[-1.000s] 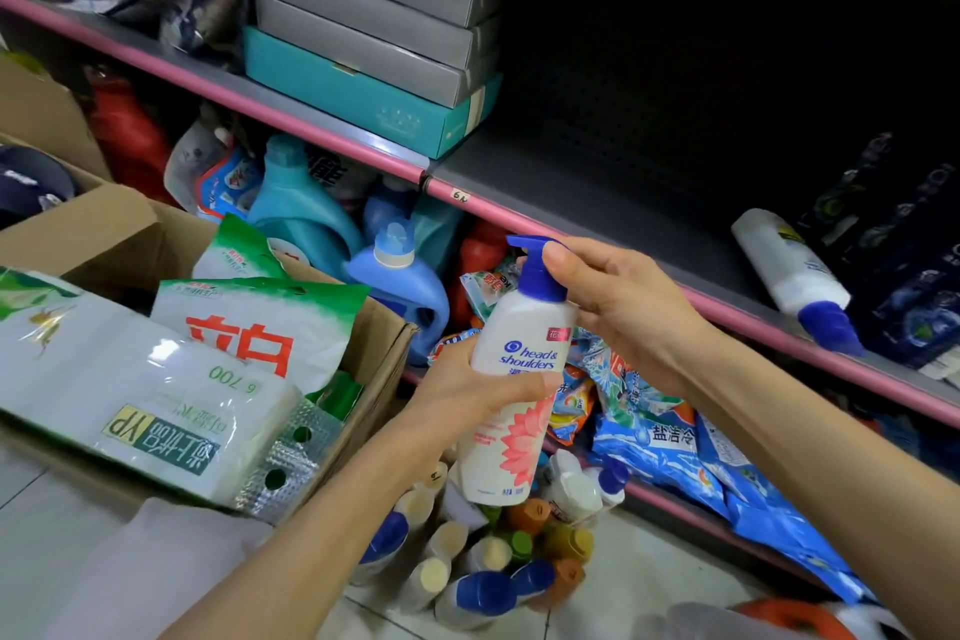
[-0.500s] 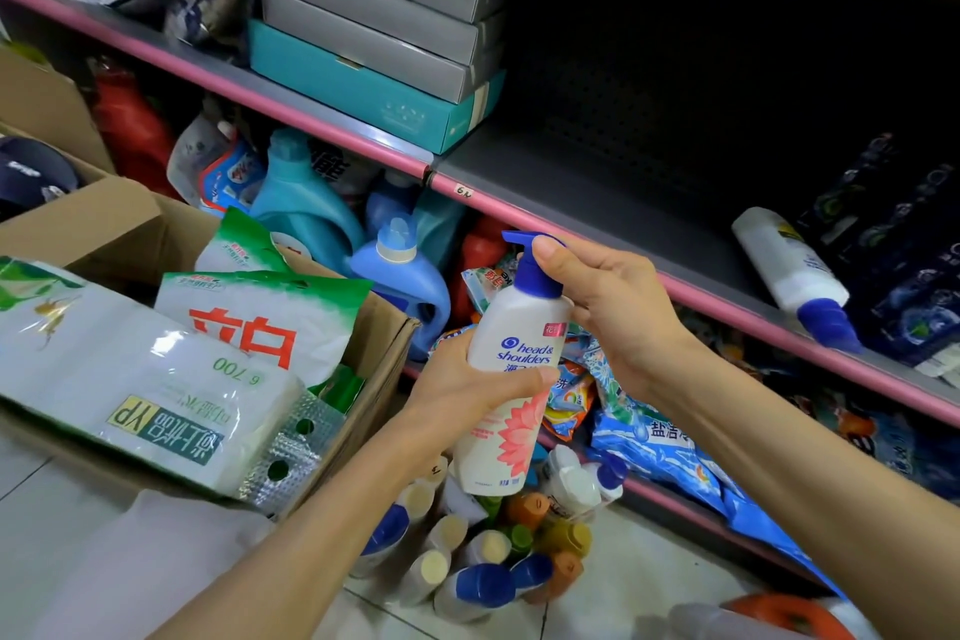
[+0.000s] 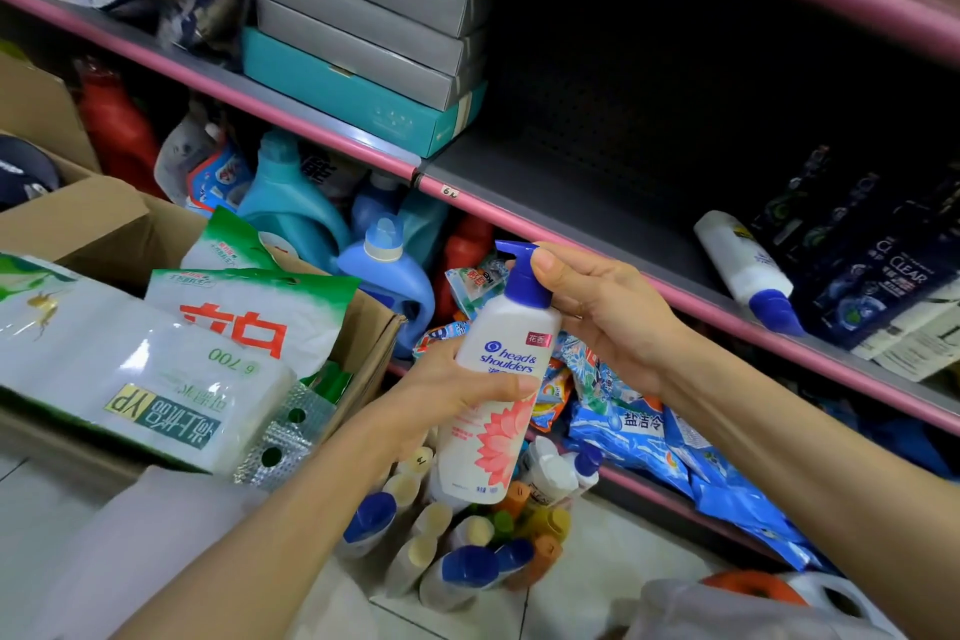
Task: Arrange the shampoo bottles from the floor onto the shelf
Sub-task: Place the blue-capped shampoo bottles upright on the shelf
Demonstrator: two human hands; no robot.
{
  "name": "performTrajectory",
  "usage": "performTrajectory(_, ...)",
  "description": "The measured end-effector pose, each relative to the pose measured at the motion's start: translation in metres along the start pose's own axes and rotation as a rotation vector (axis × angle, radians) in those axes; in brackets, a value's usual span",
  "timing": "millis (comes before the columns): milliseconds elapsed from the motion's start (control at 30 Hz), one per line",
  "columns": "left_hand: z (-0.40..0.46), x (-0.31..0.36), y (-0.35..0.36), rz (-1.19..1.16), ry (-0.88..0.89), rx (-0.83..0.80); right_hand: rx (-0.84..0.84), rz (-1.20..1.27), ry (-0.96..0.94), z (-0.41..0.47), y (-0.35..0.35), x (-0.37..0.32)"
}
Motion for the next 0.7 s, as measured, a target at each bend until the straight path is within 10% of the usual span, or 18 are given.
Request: performTrajectory(700, -0.019, 0.004, -0.006, 0.035, 0.031, 0.083, 0.13, -0.017, -0.035, -0.022, 0.018, -0.011)
Point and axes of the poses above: each hand's wrist, its own z-axis towards the middle knuckle, its own y-axis out of the palm, x = y × z, the point moved 4 cm from there along z, towards the middle knuckle, and after that the axes turned 13 degrees about x, right-handed, at the moved point
